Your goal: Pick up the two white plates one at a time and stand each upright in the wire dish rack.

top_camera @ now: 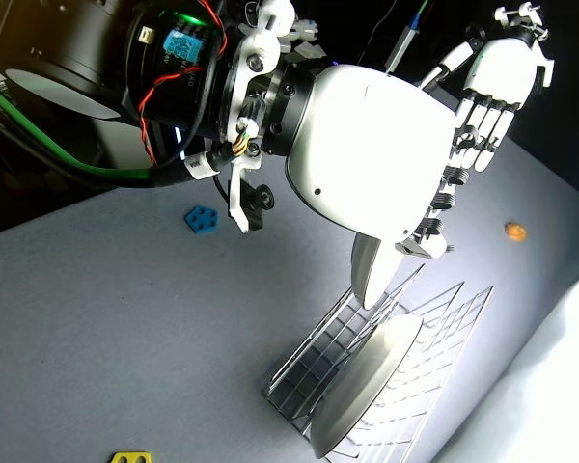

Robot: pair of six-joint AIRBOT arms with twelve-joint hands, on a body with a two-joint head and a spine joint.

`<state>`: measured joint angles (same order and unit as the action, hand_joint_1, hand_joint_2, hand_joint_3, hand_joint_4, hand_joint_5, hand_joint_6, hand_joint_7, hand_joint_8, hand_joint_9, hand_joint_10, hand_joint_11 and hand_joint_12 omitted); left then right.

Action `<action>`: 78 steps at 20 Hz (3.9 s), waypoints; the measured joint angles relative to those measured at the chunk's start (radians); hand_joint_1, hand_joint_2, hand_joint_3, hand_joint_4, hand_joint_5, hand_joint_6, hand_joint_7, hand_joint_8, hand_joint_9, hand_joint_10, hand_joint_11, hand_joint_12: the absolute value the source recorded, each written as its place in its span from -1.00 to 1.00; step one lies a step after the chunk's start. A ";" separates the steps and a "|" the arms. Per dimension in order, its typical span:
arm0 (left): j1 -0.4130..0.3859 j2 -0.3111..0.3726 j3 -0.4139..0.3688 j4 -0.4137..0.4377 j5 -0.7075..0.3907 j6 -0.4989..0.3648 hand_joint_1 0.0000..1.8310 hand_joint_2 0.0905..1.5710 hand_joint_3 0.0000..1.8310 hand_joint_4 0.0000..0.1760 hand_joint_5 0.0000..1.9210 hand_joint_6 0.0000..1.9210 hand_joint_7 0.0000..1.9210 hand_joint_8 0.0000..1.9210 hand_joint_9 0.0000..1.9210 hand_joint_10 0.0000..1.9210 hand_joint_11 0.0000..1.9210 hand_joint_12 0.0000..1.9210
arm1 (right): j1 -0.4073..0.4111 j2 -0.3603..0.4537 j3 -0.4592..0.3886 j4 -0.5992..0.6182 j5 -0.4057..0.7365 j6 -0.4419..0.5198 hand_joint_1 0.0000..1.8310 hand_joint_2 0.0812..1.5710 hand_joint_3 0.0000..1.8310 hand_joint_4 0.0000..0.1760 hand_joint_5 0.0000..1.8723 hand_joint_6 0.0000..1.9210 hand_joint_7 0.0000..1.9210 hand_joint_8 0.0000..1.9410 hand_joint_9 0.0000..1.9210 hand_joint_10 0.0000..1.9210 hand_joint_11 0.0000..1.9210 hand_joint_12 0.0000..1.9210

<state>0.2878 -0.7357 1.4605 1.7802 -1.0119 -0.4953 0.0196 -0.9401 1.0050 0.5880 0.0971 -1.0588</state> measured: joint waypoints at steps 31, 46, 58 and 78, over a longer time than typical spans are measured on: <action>-0.010 -0.042 0.064 0.005 -0.010 0.000 -1.00 0.41 -1.00 -1.00 -0.86 -1.00 -0.86 -1.00 -0.90 -1.00 -1.00 -0.85 | -0.119 -0.135 0.204 -0.095 0.048 -0.009 0.35 0.35 -1.00 -0.95 0.13 -0.03 0.07 -0.14 0.22 -1.00 -0.28 -0.07; -0.010 -0.048 0.063 0.006 -0.011 0.000 -1.00 0.40 -1.00 -1.00 -0.88 -1.00 -0.87 -1.00 -0.90 -1.00 -1.00 -0.90 | -0.150 -0.159 0.211 -0.128 0.074 -0.009 0.34 0.35 -1.00 -0.94 0.13 -0.03 0.07 -0.14 0.24 -1.00 -0.23 -0.09; -0.009 -0.050 0.063 0.007 -0.012 0.000 -1.00 0.41 -1.00 -1.00 -0.87 -1.00 -0.88 -1.00 -0.91 -1.00 -1.00 -0.89 | -0.174 -0.188 0.217 -0.180 0.113 -0.009 0.28 0.36 -1.00 -1.00 0.09 -0.07 0.12 -0.84 0.15 -1.00 -0.31 -0.12; -0.004 -0.052 0.059 0.007 -0.019 0.000 -1.00 0.41 -1.00 -1.00 -0.85 -1.00 -0.86 -1.00 -0.89 -1.00 -1.00 -0.80 | -0.193 -0.201 0.220 -0.197 0.164 -0.007 0.14 0.23 -1.00 -1.00 -0.05 -1.00 -0.05 -1.00 -0.05 -1.00 -0.51 -0.07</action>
<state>0.2836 -0.7876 1.5196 1.7874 -1.0306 -0.4953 -0.1738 -1.1408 1.2247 0.3912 0.2611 -1.0660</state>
